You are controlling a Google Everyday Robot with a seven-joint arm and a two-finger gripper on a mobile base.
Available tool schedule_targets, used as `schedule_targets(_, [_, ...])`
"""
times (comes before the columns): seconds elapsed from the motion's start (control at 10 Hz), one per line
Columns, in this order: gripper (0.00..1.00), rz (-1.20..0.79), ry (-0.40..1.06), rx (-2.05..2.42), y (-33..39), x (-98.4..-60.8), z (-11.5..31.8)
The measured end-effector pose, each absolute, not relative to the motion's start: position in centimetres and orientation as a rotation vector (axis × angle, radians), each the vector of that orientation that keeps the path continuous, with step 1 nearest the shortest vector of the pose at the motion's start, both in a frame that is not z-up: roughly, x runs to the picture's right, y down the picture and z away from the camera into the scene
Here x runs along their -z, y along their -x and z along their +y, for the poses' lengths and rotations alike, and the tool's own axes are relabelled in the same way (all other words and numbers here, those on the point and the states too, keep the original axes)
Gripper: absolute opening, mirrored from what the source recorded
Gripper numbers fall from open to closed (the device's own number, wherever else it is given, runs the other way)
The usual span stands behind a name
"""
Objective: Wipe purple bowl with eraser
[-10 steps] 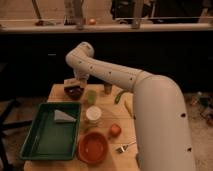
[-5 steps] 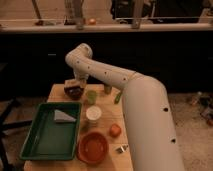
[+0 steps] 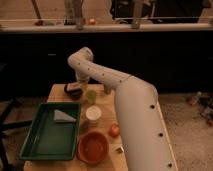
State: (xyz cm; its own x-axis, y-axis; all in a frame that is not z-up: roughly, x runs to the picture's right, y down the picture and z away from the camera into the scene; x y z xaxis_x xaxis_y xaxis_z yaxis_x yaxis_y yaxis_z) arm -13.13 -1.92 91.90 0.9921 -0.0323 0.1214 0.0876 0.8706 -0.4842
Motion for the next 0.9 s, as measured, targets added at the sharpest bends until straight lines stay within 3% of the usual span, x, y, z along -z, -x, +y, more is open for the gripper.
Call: schedule_targets(0.9, [0.00, -0.093, 0.532, 0.121, 15.1, -93.3, -3.1])
